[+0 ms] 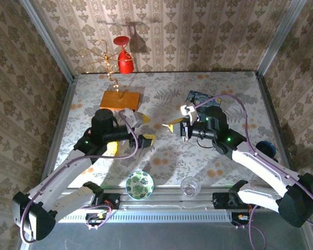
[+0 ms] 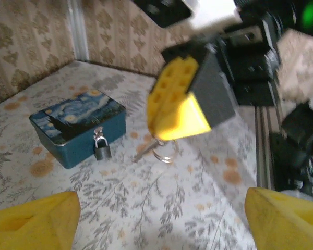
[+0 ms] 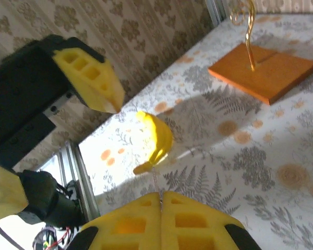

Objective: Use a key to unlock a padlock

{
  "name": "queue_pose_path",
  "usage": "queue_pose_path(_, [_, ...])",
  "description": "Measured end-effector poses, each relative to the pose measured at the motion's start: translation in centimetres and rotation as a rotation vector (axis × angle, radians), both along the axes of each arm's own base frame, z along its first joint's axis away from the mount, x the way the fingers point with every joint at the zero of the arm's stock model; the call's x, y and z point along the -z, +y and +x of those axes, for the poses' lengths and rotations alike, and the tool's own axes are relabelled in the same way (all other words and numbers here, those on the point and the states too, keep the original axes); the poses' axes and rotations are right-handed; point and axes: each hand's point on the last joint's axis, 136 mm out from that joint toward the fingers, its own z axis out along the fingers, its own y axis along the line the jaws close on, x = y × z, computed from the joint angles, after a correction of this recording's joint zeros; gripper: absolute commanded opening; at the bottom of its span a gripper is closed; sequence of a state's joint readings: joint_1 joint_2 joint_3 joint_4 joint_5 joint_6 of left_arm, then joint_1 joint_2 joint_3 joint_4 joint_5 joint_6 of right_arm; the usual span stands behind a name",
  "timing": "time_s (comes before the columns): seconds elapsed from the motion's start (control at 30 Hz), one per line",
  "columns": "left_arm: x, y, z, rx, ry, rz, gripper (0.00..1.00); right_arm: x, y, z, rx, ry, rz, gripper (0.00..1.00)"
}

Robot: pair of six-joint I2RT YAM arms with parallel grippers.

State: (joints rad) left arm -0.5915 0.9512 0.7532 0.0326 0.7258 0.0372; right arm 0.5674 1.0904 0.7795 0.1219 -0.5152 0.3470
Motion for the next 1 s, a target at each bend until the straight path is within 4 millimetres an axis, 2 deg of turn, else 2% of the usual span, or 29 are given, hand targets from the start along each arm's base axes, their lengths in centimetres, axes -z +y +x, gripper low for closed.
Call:
queue_pose_path(0.03, [-0.4, 0.0, 0.4, -0.019, 0.022, -0.034, 0.7, -0.5, 0.1, 0.1, 0.003, -0.004, 0.027, 0.0])
queue_pose_path(0.23, [-2.8, -0.7, 2.5, -0.059, 0.14, -0.204, 0.62, -3.2, 0.5, 0.2, -0.002, -0.042, 0.144, 0.0])
queue_pose_path(0.5, [-4.2, -1.8, 4.6, 0.017, 0.339, -0.371, 0.53, -5.6, 0.7, 0.0, -0.019, -0.063, 0.241, 0.0])
queue_pose_path(0.6, [-4.6, -2.0, 4.4, 0.054, 0.378, -0.397, 0.45, -5.7, 0.7, -0.1, -0.018, -0.062, 0.256, 0.0])
queue_pose_path(0.7, [-5.2, -2.0, 3.9, 0.085, 0.384, -0.411, 0.41, -5.6, 0.7, -0.1, -0.018, -0.059, 0.261, 0.0])
queue_pose_path(0.83, [-5.1, -2.1, 3.5, 0.103, 0.396, -0.402, 0.41, -5.8, 0.6, -0.1, -0.016, -0.06, 0.27, 0.0])
queue_pose_path(1.0, [-3.9, -2.7, 3.1, 0.106, 0.416, -0.354, 0.42, -5.9, 0.7, -0.1, -0.016, -0.056, 0.275, 0.0])
